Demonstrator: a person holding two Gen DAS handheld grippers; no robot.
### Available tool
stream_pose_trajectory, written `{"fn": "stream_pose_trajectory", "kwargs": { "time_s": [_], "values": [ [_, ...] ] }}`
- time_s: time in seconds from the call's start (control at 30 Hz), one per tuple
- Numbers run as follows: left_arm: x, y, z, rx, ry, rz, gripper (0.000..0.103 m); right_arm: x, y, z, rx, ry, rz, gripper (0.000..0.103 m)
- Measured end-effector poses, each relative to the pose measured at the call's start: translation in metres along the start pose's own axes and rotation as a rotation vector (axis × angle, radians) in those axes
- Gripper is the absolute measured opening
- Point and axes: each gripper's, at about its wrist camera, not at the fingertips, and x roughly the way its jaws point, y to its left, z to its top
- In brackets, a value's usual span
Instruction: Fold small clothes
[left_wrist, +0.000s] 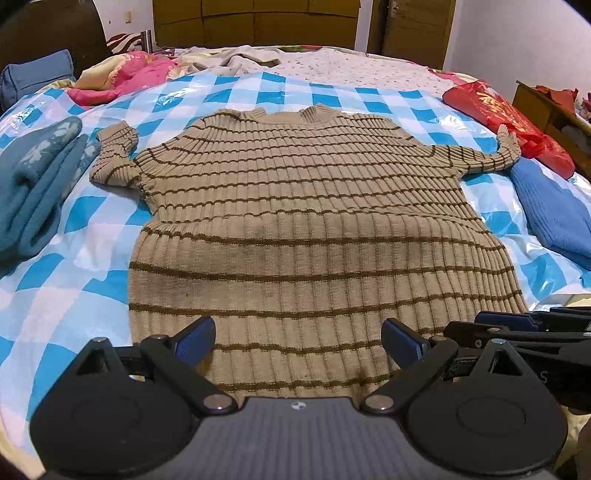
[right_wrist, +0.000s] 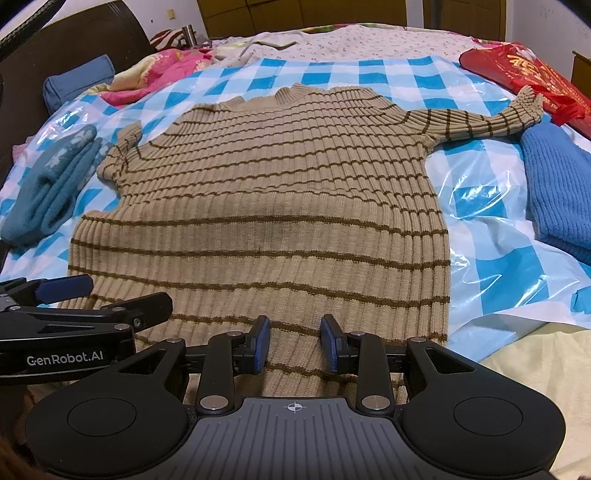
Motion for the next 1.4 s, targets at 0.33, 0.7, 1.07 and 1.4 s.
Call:
{"fn": "stream_pose_trajectory", "kwargs": {
  "time_s": [0.33,0.7,1.07,1.4],
  "values": [
    [0.000,-0.002,0.000,-0.001,-0.001,-0.005,0.103,-0.001,0.000,0.000,-0.007,-0.005,-0.018,0.037],
    [0.001,-0.006,0.008,0.010,-0.014,-0.017,0.103,-0.001,0.000,0.001,-0.013,-0.008,-0.027,0.037],
    [0.003,-0.012,0.014,0.030,-0.021,-0.019,0.103,0.000,-0.003,0.003,-0.013,-0.011,-0.042,0.037],
    [0.006,-0.014,0.018,0.034,-0.014,-0.012,0.103,0.001,-0.007,0.006,-0.004,-0.011,-0.045,0.037]
  ]
}}
